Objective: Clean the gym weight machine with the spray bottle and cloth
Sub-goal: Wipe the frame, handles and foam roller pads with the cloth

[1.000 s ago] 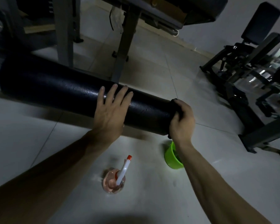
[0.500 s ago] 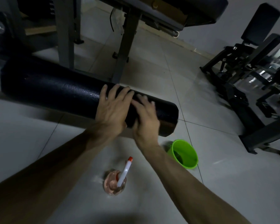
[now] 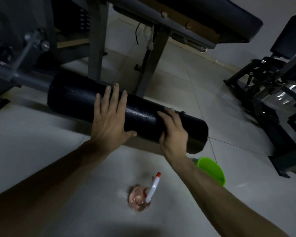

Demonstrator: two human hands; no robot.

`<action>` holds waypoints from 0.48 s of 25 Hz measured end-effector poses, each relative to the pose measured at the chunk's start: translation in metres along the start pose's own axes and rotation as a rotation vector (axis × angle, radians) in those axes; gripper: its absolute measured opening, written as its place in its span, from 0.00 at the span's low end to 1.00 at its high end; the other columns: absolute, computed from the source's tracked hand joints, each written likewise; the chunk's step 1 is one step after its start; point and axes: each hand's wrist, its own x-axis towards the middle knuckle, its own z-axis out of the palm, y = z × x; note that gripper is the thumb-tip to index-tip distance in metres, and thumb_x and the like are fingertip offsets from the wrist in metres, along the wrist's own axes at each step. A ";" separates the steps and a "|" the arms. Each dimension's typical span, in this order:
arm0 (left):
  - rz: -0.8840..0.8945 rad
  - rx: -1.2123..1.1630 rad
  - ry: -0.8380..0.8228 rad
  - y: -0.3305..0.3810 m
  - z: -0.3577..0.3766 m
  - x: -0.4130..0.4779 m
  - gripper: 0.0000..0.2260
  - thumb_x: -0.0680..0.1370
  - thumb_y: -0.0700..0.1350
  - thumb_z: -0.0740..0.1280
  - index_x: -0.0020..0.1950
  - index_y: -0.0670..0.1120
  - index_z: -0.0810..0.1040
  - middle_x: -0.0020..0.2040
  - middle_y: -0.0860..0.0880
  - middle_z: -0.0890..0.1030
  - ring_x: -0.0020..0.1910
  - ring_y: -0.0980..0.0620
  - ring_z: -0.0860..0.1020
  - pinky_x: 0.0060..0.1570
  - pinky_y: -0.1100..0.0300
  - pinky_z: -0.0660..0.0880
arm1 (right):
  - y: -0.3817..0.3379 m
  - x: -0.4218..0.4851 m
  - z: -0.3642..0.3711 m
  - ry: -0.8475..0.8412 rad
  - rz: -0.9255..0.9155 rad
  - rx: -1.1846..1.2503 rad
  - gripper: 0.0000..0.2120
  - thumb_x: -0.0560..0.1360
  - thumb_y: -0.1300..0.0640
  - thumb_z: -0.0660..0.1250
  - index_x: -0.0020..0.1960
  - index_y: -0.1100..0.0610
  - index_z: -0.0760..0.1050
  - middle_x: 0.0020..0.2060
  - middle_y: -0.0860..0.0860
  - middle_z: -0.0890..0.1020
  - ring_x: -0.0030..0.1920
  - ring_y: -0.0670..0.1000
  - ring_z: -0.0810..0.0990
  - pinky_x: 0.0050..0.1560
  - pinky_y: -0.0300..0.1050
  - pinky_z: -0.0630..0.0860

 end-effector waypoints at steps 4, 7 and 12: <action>-0.082 -0.007 0.053 -0.049 -0.006 -0.010 0.55 0.66 0.64 0.77 0.82 0.42 0.54 0.83 0.40 0.50 0.82 0.40 0.47 0.78 0.36 0.49 | -0.093 0.048 0.059 -0.155 -0.230 0.069 0.27 0.69 0.70 0.73 0.68 0.60 0.79 0.69 0.60 0.77 0.70 0.62 0.75 0.66 0.58 0.77; -0.190 -0.102 0.077 -0.072 -0.010 -0.014 0.58 0.65 0.65 0.77 0.83 0.42 0.51 0.83 0.40 0.47 0.82 0.41 0.45 0.79 0.37 0.47 | -0.109 0.059 0.064 -0.236 -0.375 0.051 0.28 0.68 0.72 0.73 0.67 0.60 0.79 0.69 0.60 0.77 0.72 0.63 0.74 0.69 0.61 0.75; -0.464 -0.364 0.080 -0.116 -0.023 -0.017 0.65 0.60 0.65 0.81 0.83 0.45 0.46 0.83 0.41 0.48 0.82 0.41 0.48 0.78 0.40 0.47 | -0.030 0.033 0.003 -0.201 -0.372 -0.021 0.26 0.73 0.75 0.64 0.68 0.59 0.79 0.73 0.56 0.75 0.74 0.57 0.73 0.70 0.60 0.74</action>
